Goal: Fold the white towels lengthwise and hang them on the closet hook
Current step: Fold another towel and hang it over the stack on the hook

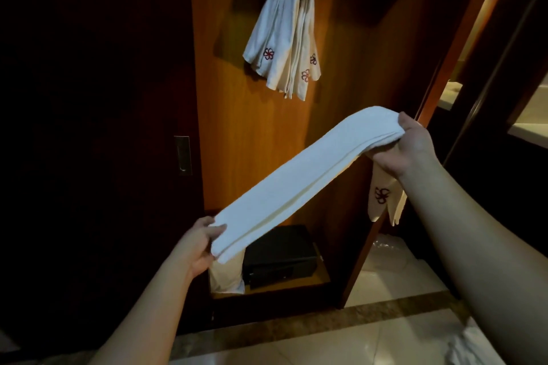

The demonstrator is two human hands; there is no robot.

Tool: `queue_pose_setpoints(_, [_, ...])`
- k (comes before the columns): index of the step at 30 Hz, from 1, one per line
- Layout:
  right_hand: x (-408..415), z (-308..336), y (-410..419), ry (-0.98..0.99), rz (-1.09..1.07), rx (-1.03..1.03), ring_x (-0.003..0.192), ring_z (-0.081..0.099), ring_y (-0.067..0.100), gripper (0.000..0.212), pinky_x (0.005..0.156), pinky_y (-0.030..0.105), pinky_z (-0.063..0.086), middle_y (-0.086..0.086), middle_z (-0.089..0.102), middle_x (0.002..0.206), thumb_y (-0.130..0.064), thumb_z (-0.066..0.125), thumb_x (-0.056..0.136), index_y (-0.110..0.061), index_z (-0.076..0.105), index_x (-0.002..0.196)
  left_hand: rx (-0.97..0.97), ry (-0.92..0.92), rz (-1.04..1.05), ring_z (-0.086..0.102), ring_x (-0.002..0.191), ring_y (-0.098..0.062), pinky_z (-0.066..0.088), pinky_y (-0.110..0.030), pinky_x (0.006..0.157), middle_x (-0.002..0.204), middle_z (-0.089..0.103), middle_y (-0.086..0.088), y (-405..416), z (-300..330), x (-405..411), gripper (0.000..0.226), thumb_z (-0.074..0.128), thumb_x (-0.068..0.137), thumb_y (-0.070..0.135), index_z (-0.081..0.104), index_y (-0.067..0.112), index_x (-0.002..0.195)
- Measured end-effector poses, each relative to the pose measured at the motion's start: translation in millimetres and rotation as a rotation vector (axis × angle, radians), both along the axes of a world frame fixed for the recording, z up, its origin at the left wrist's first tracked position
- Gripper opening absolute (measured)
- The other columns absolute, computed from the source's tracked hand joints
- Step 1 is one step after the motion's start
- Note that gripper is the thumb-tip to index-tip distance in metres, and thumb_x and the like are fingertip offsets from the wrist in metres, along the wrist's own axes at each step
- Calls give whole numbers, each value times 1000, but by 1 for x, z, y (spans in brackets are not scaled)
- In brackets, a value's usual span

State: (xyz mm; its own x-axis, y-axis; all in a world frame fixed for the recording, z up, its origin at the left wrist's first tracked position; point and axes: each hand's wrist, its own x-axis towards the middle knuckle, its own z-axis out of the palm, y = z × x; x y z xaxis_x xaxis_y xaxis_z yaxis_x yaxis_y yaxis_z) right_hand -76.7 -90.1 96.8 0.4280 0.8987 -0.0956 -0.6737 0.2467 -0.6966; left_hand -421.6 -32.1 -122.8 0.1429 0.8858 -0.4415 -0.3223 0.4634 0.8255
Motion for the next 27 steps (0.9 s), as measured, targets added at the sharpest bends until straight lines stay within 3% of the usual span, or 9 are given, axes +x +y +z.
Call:
queue_pose_setpoints(6, [-37,27,14,-10,-77,-122,95,71,41,39,72,60,58,20,73,108,-27,64,96,-5,57,126,-177,35,-12,51,43,-17,34,-21,35,70,64,-17,-10,-32,57,35,41,99,-3,57,16,123])
queue_pose_setpoints(8, [-49,35,18,-57,-100,-146,92,71,39,37,67,56,59,19,73,103,-27,69,93,-5,57,120,-184,117,-84,52,43,-17,35,-22,36,72,65,-16,-15,-34,73,33,44,99,0,58,15,125])
queue_pose_setpoints(11, [-65,43,23,-196,-82,-124,83,71,33,30,58,48,60,13,76,76,-31,72,91,-8,56,101,-158,286,-186,63,69,-25,52,-34,55,96,66,-20,-21,-28,86,39,55,95,2,51,11,132])
queue_pose_setpoints(14, [-84,49,24,-463,-19,-126,80,71,26,31,72,47,60,2,73,60,-42,64,94,-13,55,94,1,484,-66,60,99,-24,53,-40,83,117,60,-11,-29,-15,93,36,60,96,16,52,18,131])
queue_pose_setpoints(17, [-104,55,27,-757,33,-174,91,71,28,48,86,48,58,7,76,86,-53,55,96,-10,59,115,283,326,209,61,87,-10,48,-29,71,102,65,2,-48,23,102,16,51,101,30,61,26,112])
queue_pose_setpoints(19, [-116,57,30,-876,74,-205,105,69,35,58,98,53,53,11,70,107,-58,50,96,-8,56,123,442,101,183,62,72,-7,49,-26,66,87,67,4,-67,55,112,20,48,101,36,67,29,100])
queue_pose_setpoints(21, [-127,63,29,-916,114,-206,117,62,41,49,105,57,46,13,61,110,-59,47,97,-14,50,118,594,-20,43,64,79,-6,49,-29,74,91,70,8,-86,86,125,27,46,96,50,69,36,95])
queue_pose_setpoints(24, [-137,76,32,-879,116,-175,120,59,39,57,99,53,51,16,60,126,-55,46,100,-8,51,132,768,19,-133,58,109,3,43,-29,94,119,63,20,-100,113,144,53,37,85,80,61,46,118])
queue_pose_setpoints(27, [-140,95,31,-793,77,-55,98,64,27,56,78,43,58,12,64,121,-49,48,101,-11,48,142,733,28,-233,38,117,22,26,-24,104,140,40,31,-90,133,153,94,29,70,94,35,43,148])
